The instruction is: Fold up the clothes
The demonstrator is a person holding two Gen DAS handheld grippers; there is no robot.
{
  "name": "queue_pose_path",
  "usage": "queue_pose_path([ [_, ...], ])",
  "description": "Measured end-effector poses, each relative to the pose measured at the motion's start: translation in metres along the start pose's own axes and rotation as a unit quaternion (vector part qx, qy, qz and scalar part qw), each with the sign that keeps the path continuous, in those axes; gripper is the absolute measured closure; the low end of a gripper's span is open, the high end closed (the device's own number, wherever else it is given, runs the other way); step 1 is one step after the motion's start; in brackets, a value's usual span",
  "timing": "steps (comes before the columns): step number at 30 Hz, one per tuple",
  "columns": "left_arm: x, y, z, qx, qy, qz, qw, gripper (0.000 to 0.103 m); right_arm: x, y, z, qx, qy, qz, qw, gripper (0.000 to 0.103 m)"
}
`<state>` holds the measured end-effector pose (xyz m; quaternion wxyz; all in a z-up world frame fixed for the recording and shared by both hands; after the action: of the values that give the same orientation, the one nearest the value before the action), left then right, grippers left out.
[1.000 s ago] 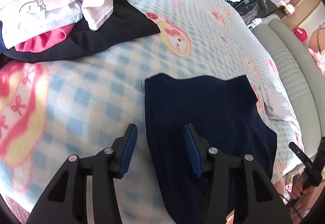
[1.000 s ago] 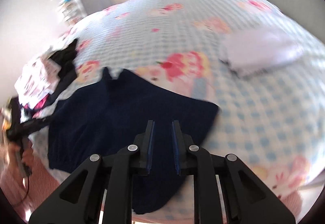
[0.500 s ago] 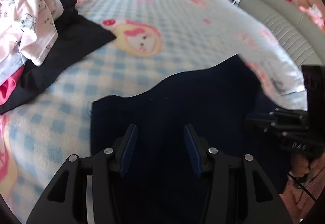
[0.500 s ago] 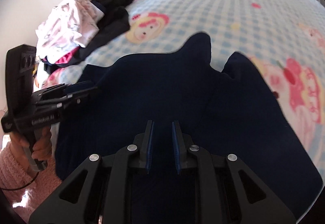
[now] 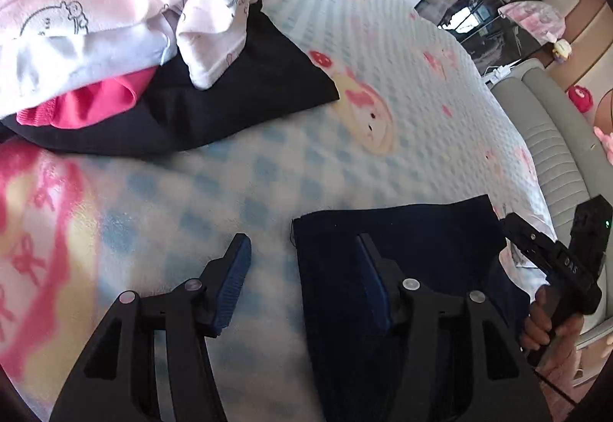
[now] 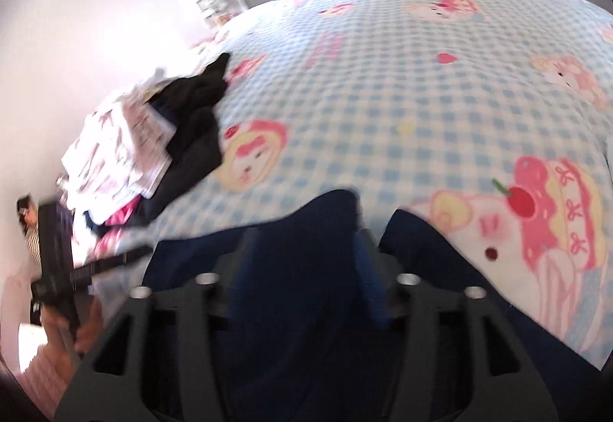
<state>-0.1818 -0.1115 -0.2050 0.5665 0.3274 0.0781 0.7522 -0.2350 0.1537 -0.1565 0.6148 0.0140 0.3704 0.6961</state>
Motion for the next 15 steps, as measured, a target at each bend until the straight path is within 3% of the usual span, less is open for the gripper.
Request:
queue_pose_path([
  [1, 0.004, 0.0, -0.002, 0.002, -0.001, -0.01, 0.9999, 0.056, 0.003, 0.0, -0.012, -0.019, -0.004, -0.005, 1.0, 0.045],
  [2, 0.008, 0.0, -0.003, 0.0, -0.002, -0.014, 0.9999, 0.07, 0.006, -0.001, -0.024, -0.039, -0.008, -0.01, 0.999, 0.045],
  [4, 0.014, 0.001, -0.006, -0.006, -0.005, -0.022, 0.9997, 0.085, 0.003, 0.001, -0.025, -0.039, -0.007, -0.001, 0.999, 0.046],
  [5, 0.018, 0.002, -0.007, -0.006, -0.005, -0.027, 0.9996, 0.091, 0.002, 0.002, -0.026, -0.037, -0.006, 0.004, 0.999, 0.052],
  [6, 0.02, 0.006, -0.003, 0.006, 0.002, -0.038, 0.9993, 0.093, 0.0, 0.003, -0.026, -0.036, -0.006, 0.009, 0.999, 0.06],
  [7, 0.022, 0.009, 0.001, 0.019, 0.011, -0.049, 0.9986, 0.093, -0.002, 0.004, -0.026, -0.035, -0.005, 0.014, 0.999, 0.083],
  [8, 0.023, 0.012, 0.008, 0.036, 0.03, -0.061, 0.997, 0.093, -0.003, 0.005, -0.026, -0.034, -0.004, 0.019, 0.999, 0.096],
  [11, 0.023, 0.021, 0.027, 0.082, 0.085, -0.094, 0.9886, 0.093, -0.009, 0.009, -0.027, -0.03, -0.001, 0.035, 0.999, 0.097],
  [15, 0.01, 0.013, 0.009, 0.04, 0.08, -0.066, 0.9938, 0.088, 0.002, 0.007, -0.052, -0.053, -0.022, 0.022, 0.998, 0.096],
])
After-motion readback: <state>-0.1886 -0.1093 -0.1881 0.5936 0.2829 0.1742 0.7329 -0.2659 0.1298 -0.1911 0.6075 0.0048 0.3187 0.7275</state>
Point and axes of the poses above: each gripper's, at about its wrist camera, not at the fingertips, and z roughly against the way its jaws point, x to its right, y to its top, the point moved 9 cm from there along -z, roughly the way its jaws point, and after that the axes turned 6 degrees about -z, right-handed, at the moved point
